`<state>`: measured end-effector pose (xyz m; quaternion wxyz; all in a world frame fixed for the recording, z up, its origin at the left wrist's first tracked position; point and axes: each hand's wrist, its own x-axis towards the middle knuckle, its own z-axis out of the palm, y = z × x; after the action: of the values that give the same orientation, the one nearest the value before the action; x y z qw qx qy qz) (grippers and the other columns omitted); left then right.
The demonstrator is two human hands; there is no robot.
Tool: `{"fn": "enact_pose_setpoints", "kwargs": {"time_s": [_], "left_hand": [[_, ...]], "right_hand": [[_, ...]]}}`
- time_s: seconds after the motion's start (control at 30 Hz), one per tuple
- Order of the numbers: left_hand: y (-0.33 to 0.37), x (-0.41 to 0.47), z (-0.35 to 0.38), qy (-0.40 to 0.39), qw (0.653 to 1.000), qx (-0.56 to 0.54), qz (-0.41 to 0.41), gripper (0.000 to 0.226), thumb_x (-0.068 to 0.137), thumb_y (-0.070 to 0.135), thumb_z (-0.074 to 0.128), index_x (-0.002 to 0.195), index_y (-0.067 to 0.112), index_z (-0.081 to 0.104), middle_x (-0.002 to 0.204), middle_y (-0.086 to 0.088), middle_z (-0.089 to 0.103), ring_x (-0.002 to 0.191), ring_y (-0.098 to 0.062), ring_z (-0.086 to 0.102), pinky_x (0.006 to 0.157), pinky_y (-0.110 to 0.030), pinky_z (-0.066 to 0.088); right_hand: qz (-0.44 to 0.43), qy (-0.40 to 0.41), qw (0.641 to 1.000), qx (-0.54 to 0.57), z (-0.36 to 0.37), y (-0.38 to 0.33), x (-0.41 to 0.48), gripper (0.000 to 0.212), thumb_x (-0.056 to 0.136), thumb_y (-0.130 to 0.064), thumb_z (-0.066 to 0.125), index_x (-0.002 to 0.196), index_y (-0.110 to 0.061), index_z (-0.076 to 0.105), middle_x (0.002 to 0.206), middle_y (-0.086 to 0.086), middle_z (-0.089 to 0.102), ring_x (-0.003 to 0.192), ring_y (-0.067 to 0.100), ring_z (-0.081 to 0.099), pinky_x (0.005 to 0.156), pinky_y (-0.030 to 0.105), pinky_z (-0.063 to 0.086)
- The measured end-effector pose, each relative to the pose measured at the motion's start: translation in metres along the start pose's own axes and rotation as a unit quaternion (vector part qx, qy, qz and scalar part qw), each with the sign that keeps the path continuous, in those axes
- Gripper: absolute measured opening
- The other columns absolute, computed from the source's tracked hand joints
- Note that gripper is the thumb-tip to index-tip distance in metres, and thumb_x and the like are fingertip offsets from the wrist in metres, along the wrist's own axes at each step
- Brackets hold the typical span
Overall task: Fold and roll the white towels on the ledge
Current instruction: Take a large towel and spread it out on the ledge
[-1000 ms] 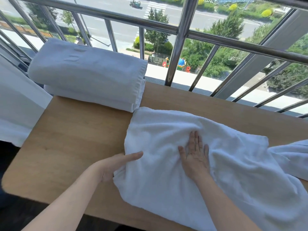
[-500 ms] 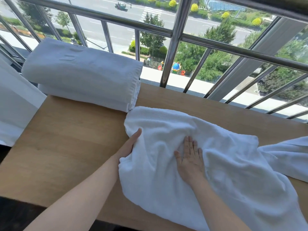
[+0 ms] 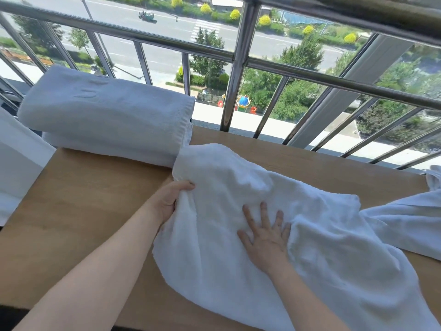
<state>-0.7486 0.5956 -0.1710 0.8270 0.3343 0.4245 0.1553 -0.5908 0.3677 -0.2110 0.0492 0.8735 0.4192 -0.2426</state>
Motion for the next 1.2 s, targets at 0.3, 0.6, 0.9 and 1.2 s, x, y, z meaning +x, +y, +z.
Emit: {"fn": "enact_pose_setpoints", "kwargs": {"time_s": [0.3, 0.6, 0.9, 1.2], "left_hand": [[0.011, 0.022, -0.008, -0.029, 0.987, 0.141, -0.071, 0.044, 0.078, 0.014, 0.085, 0.119, 0.012, 0.07, 0.111, -0.013, 0.075, 0.097, -0.03, 0.075, 0.07, -0.039, 0.062], [-0.01, 0.012, -0.048, 0.127, 0.953, 0.269, -0.055, 0.054, 0.077, 0.051, 0.081, 0.113, 0.014, 0.067, 0.103, -0.005, 0.076, 0.088, -0.023, 0.074, 0.066, -0.031, 0.058], [-0.032, -0.026, -0.086, 0.035, 0.955, 0.294, -0.011, 0.066, 0.065, 0.057, 0.088, 0.122, 0.044, 0.056, 0.114, 0.015, 0.072, 0.1, -0.004, 0.07, 0.074, -0.02, 0.057], [-0.033, -0.022, -0.075, -0.016, 0.986, 0.11, -0.127, 0.059, 0.08, 0.059, 0.075, 0.125, 0.022, 0.071, 0.123, -0.001, 0.072, 0.112, -0.022, 0.069, 0.095, -0.041, 0.053]], "right_hand": [[-0.019, -0.028, 0.999, 0.004, -0.002, -0.009, 0.005, 0.072, 0.097, -0.053, 0.021, 0.136, -0.056, -0.039, 0.147, -0.026, -0.045, 0.144, 0.047, -0.025, 0.106, 0.077, -0.011], [-0.007, -0.042, 0.999, 0.005, -0.002, -0.008, 0.009, 0.078, 0.093, -0.053, 0.025, 0.149, -0.043, -0.028, 0.143, -0.033, -0.047, 0.144, 0.044, -0.028, 0.106, 0.074, -0.014], [-0.009, -0.016, 1.0, 0.022, 0.002, -0.005, 0.003, 0.077, 0.095, -0.052, 0.028, 0.148, -0.046, -0.027, 0.149, -0.032, -0.04, 0.144, 0.037, -0.033, 0.11, 0.069, -0.017], [-0.065, 0.03, 0.996, -0.05, 0.018, 0.033, -0.029, 0.075, 0.091, -0.054, 0.018, 0.154, -0.04, -0.019, 0.162, -0.021, -0.021, 0.148, 0.032, -0.029, 0.115, 0.066, -0.011]]}}
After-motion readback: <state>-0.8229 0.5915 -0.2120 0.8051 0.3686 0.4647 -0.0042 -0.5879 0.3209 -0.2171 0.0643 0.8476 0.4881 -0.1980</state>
